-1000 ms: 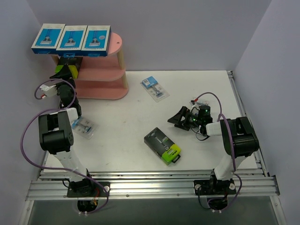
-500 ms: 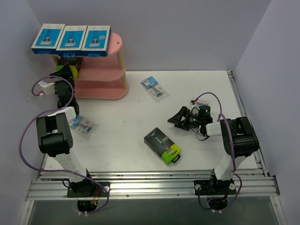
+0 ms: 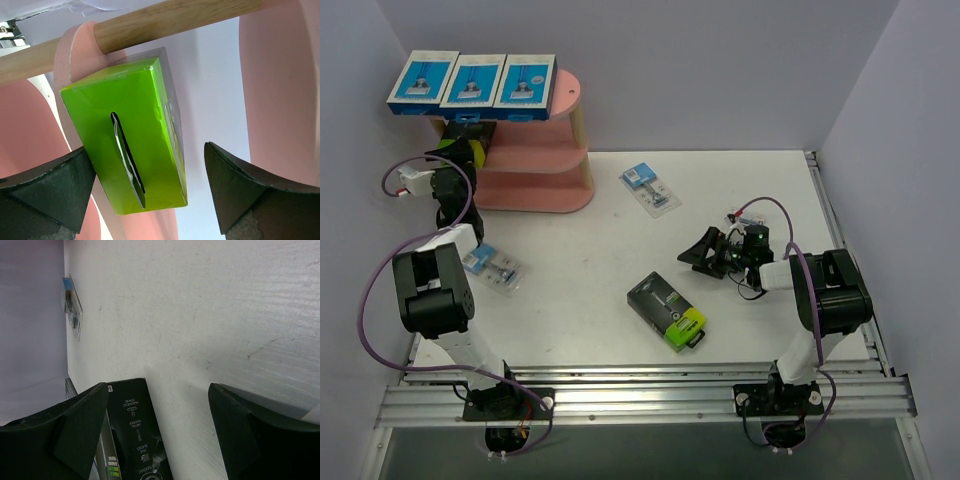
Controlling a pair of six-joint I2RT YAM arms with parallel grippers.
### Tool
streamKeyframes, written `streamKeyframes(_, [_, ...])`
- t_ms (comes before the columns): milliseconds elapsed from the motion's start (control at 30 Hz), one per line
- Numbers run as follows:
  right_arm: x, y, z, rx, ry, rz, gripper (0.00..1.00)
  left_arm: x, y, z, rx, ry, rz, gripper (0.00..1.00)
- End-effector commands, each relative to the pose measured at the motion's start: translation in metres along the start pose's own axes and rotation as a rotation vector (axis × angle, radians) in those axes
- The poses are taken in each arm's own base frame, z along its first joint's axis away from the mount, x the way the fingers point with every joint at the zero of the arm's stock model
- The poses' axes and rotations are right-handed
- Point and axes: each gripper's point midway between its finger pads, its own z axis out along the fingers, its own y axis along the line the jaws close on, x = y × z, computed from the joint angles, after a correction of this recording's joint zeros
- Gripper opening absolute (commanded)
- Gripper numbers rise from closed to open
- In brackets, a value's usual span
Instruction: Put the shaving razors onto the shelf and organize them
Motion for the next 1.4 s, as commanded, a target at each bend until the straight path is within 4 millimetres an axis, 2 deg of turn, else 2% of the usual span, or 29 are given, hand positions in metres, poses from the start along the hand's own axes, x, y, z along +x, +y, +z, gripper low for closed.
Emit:
streamKeyframes(0, [0.033, -0.043, -0.005, 0.159, 0.064, 0.095, 0.78, 0.0, 0.001, 0.001, -0.048, 0.044, 0.058, 0.94])
streamKeyframes(233, [0.033, -0.043, -0.005, 0.16, 0.063, 0.093, 0.78, -0.004, 0.006, -0.005, -0.088, 0.055, 0.109, 0.94])
streamKeyframes(600, [0.034, -0.044, -0.006, 0.165, 0.064, 0.096, 0.78, 0.002, 0.013, -0.004, -0.125, 0.127, 0.153, 0.94])
streamKeyframes(733, [0.033, -0.044, -0.006, 0.165, 0.063, 0.093, 0.78, -0.002, 0.014, -0.003, -0.124, 0.119, 0.151, 0.94])
streamKeyframes(767, [0.034, -0.044, -0.005, 0.167, 0.064, 0.092, 0.78, -0.006, 0.007, -0.003, -0.1, 0.101, 0.146, 0.94])
streamKeyframes(933, [0.033, -0.044, -0.006, 0.164, 0.064, 0.092, 0.78, -0.014, 0.0, -0.005, -0.056, 0.065, 0.142, 0.94])
streamKeyframes(1100, [0.033, -0.043, -0.007, 0.169, 0.062, 0.088, 0.78, -0.02, -0.016, -0.005, 0.025, 0.049, 0.108, 0.94])
streamKeyframes(1367, [0.033, -0.045, -0.008, 0.181, 0.063, 0.081, 0.78, -0.026, -0.028, -0.011, 0.057, 0.054, 0.094, 0.94])
